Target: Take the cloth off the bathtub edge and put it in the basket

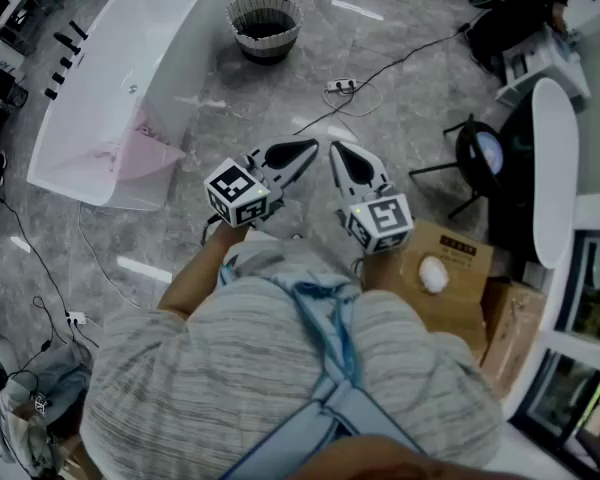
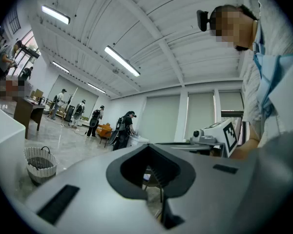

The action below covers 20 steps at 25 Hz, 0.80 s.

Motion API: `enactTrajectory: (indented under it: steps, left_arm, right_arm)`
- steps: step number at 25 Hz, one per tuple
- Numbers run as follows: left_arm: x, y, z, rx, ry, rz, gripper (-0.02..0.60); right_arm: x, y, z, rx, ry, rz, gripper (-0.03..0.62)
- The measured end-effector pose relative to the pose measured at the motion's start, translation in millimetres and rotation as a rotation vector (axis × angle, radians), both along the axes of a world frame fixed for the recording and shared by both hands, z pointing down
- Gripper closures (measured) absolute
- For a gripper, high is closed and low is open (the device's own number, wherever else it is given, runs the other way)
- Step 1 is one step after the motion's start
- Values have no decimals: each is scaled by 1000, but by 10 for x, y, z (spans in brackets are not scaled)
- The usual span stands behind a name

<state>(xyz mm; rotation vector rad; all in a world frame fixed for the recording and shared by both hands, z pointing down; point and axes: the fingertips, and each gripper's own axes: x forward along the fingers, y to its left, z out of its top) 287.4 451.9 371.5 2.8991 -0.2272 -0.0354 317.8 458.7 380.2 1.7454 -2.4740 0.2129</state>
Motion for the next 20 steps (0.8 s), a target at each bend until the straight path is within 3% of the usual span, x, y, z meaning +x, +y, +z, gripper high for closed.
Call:
enactTrajectory:
  steps: [16,20]
  left_arm:
    - [-132,-79,78,-41,6,-29,580]
    - [-102,-78,100,-47,8,-24,580]
  right_arm:
    - [-138,-120,69,-20,2,-44,591]
    - [-139,-112,28,-3,-66,-70,591]
